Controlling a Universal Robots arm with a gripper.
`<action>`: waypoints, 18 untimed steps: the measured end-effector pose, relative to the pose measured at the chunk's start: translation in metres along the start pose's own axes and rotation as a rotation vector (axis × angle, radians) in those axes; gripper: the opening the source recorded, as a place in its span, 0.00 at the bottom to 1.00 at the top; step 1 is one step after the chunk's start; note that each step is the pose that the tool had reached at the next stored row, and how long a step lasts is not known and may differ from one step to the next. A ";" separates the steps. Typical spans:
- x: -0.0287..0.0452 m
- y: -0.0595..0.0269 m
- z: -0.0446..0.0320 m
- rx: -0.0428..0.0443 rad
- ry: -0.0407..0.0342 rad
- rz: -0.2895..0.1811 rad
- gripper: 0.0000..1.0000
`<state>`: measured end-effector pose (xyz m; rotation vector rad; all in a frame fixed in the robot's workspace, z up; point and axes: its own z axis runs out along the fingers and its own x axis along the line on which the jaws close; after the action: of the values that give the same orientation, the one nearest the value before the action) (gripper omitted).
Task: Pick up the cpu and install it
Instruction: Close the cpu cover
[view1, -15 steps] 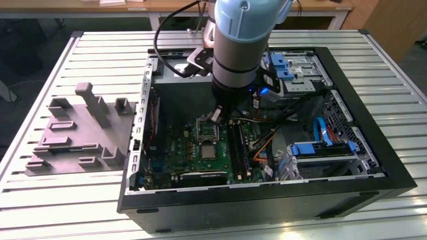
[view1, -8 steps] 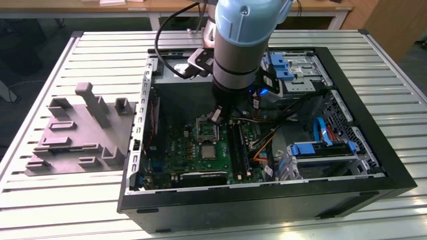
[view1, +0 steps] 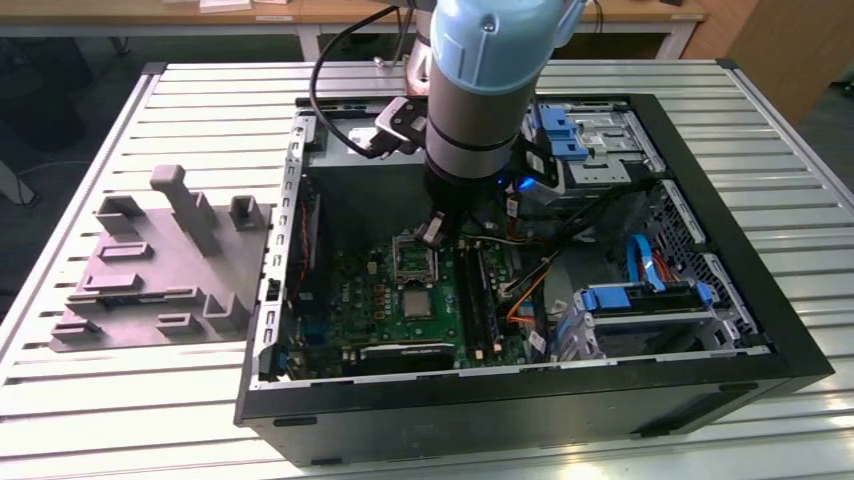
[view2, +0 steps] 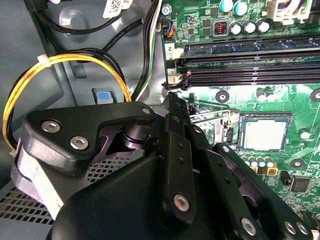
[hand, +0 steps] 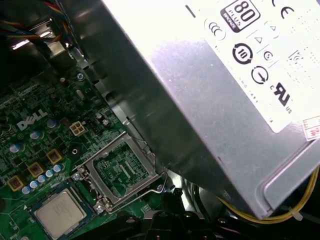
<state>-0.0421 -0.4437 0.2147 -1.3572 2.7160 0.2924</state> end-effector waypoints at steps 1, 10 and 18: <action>-0.0001 0.0001 0.0002 0.0000 0.0000 0.000 0.11; -0.0020 0.0015 0.0061 -0.0039 -0.0046 -0.001 0.11; -0.0046 0.0037 0.0137 -0.0090 -0.0101 -0.005 0.11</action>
<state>-0.0424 -0.4351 0.2025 -1.3605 2.7062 0.3106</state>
